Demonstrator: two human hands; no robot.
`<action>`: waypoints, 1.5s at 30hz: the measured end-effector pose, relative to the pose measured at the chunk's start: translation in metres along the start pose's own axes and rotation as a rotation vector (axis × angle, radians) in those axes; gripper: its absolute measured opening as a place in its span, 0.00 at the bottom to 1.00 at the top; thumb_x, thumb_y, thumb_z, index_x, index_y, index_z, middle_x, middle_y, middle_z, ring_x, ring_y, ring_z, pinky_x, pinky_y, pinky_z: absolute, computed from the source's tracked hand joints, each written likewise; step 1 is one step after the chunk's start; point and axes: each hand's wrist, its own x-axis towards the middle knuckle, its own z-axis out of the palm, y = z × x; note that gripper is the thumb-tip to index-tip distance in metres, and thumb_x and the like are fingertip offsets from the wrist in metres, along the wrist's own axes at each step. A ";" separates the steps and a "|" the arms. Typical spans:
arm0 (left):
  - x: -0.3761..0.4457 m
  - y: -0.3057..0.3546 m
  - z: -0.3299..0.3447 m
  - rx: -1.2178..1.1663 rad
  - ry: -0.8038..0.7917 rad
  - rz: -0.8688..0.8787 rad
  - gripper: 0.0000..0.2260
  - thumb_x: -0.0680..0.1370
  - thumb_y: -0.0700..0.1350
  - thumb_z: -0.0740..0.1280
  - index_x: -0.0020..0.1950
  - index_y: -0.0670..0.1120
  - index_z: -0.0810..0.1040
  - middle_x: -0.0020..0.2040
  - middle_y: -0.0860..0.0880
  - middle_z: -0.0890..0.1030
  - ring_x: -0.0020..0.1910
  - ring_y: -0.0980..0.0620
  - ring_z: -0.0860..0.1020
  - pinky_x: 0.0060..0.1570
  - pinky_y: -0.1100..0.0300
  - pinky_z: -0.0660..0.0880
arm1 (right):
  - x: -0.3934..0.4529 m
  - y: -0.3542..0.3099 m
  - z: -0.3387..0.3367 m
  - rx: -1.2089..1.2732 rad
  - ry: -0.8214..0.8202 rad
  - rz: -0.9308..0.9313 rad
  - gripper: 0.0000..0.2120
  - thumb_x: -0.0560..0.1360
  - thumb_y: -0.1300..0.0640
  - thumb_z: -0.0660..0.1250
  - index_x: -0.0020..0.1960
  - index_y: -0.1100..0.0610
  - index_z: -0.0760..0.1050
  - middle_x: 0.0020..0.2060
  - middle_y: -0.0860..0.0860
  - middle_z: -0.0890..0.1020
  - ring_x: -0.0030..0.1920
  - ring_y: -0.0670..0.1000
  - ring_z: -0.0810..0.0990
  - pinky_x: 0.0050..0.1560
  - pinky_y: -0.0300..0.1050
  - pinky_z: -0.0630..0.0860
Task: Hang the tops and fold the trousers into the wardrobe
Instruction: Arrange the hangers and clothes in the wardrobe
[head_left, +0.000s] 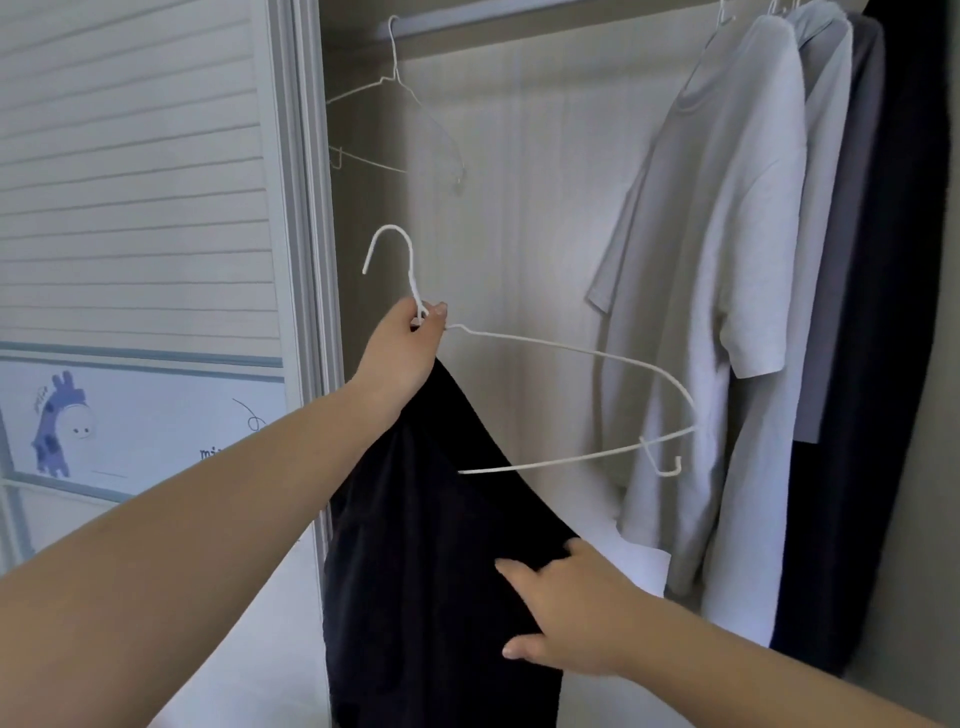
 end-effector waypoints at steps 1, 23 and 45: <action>-0.001 -0.004 -0.007 0.017 0.004 -0.001 0.14 0.82 0.52 0.57 0.42 0.44 0.68 0.36 0.50 0.64 0.35 0.54 0.63 0.37 0.61 0.62 | -0.005 0.008 0.001 -0.035 0.016 -0.016 0.29 0.77 0.40 0.59 0.72 0.54 0.58 0.52 0.54 0.80 0.53 0.57 0.77 0.61 0.48 0.66; -0.036 -0.044 0.048 0.274 -0.219 0.139 0.12 0.81 0.51 0.59 0.49 0.43 0.74 0.40 0.46 0.78 0.39 0.45 0.77 0.37 0.60 0.69 | -0.109 0.116 -0.103 -0.278 0.417 -0.045 0.12 0.74 0.52 0.64 0.56 0.53 0.74 0.43 0.47 0.80 0.39 0.48 0.81 0.35 0.45 0.80; -0.032 -0.023 0.047 0.234 -0.189 0.140 0.15 0.75 0.60 0.66 0.41 0.49 0.80 0.36 0.52 0.80 0.35 0.56 0.77 0.33 0.63 0.69 | -0.066 0.122 -0.122 0.275 0.627 0.227 0.06 0.78 0.54 0.63 0.46 0.54 0.77 0.33 0.46 0.77 0.35 0.41 0.74 0.35 0.31 0.68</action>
